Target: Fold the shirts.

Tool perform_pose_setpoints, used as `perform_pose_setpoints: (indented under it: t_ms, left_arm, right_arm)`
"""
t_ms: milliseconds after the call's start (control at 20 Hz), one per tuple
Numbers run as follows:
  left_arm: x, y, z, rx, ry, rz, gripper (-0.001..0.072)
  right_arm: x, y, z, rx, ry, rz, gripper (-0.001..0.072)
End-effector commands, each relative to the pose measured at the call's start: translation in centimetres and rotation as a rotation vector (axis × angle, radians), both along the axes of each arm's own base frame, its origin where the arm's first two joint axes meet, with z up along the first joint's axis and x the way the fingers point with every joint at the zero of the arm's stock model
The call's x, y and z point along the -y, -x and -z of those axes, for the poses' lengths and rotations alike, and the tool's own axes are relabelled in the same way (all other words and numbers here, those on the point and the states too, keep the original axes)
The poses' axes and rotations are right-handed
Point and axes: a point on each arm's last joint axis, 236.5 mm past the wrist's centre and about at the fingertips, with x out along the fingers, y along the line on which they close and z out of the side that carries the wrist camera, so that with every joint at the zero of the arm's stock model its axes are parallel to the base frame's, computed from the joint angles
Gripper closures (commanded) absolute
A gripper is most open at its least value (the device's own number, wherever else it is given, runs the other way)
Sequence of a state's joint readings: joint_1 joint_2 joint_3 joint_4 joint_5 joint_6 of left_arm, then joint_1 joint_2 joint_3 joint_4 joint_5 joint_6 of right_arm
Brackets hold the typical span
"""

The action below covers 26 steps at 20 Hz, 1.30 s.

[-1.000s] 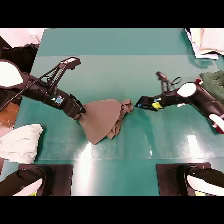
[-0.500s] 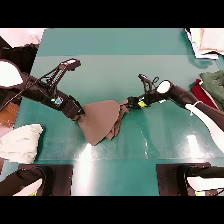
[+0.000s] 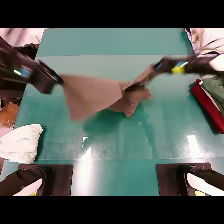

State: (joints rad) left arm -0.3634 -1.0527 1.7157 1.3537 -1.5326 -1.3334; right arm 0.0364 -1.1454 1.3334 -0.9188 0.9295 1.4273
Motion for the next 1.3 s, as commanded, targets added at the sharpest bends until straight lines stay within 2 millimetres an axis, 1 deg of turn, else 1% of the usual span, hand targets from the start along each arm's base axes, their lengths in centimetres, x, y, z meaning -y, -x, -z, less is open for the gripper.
perform_pose_setpoints:
  t_ms: [0,100,150,250,300,350,400,450,500,550,600,650,700,750,850,900,950,1050,1150,1250]
  left_arm:
    - [-2.2,0.5,-8.4,0.222,0.023,-0.055,0.0681]
    - [-2.3,1.5,-10.8,0.277,0.052,-0.047,0.0681]
    - [-2.1,2.1,-11.5,0.288,0.066,-0.035,0.0681]
    - [-1.4,3.1,-12.2,0.288,0.094,0.0,0.0681]
    - [-0.9,3.6,-12.4,0.287,0.115,0.023,0.0682]
    - [-0.1,4.1,-12.9,0.291,0.144,0.05,0.0681]
    - [0.6,4.4,-13.3,0.297,0.174,0.075,0.0681]
    - [1.4,4.8,-13.8,0.301,0.206,0.101,0.0681]
    - [1.9,5.0,-14.2,0.306,0.23,0.119,0.0682]
    - [2.2,4.9,-14.6,0.316,0.245,0.123,0.0682]
    - [2.1,4.5,-14.5,0.32,0.242,0.114,0.0682]
    - [1.8,3.7,-13.8,0.309,0.222,0.096,0.0682]
    - [1.5,2.8,-12.6,0.287,0.193,0.071,0.0682]
    - [1.3,1.7,-10.8,0.246,0.159,0.051,0.0682]
    - [1.6,-0.3,-5.6,0.113,0.093,0.036,0.0682]
    - [2.0,-1.4,-2.9,0.045,0.068,0.034,0.0682]
    - [2.3,-2.5,0.2,-0.032,0.041,0.031,0.0682]
    - [3.0,-4.5,6.6,-0.176,-0.011,0.021,0.0682]
    - [3.8,-6.5,12.4,-0.284,-0.044,0.006,0.0682]
    - [4.5,-8.6,16.7,-0.35,-0.062,-0.01,0.0681]
  right_arm:
    - [4.8,4.6,-15.4,0.326,0.049,0.074,0.0693]
    - [5.9,8.3,-21.9,0.483,0.076,0.114,0.0693]
    - [6.3,10.1,-24.4,0.55,0.09,0.133,0.0693]
    - [7.0,13.6,-28.6,0.667,0.132,0.171,0.0694]
    - [7.4,15.2,-30.4,0.718,0.156,0.195,0.0694]
    - [7.8,16.5,-31.8,0.754,0.184,0.216,0.0694]
    - [8.2,17.4,-32.9,0.775,0.212,0.235,0.0694]
    - [8.6,17.9,-33.5,0.78,0.24,0.251,0.0694]
    - [9.0,18.0,-33.7,0.772,0.267,0.257,0.0694]
    - [9.3,17.7,-33.8,0.756,0.288,0.259,0.0694]
    - [9.7,17.1,-33.5,0.736,0.3,0.257,0.0695]
    - [10.0,16.1,-32.9,0.703,0.285,0.25,0.0695]
    - [10.2,14.5,-31.8,0.659,0.262,0.234,0.0695]
    - [9.9,12.8,-30.2,0.607,0.239,0.202,0.0695]
    - [8.5,8.7,-24.8,0.458,0.181,0.115,0.0695]
    - [7.7,6.6,-21.3,0.366,0.18,0.075,0.0695]
    - [7.0,4.6,-17.3,0.272,0.216,0.047,0.0695]
    - [6.2,1.1,-9.6,0.103,0.326,0.021,0.0695]
    - [5.4,-1.4,-2.8,-0.029,0.408,-0.007,0.0694]
    - [4.7,-3.2,2.6,-0.131,0.407,-0.02,0.0693]
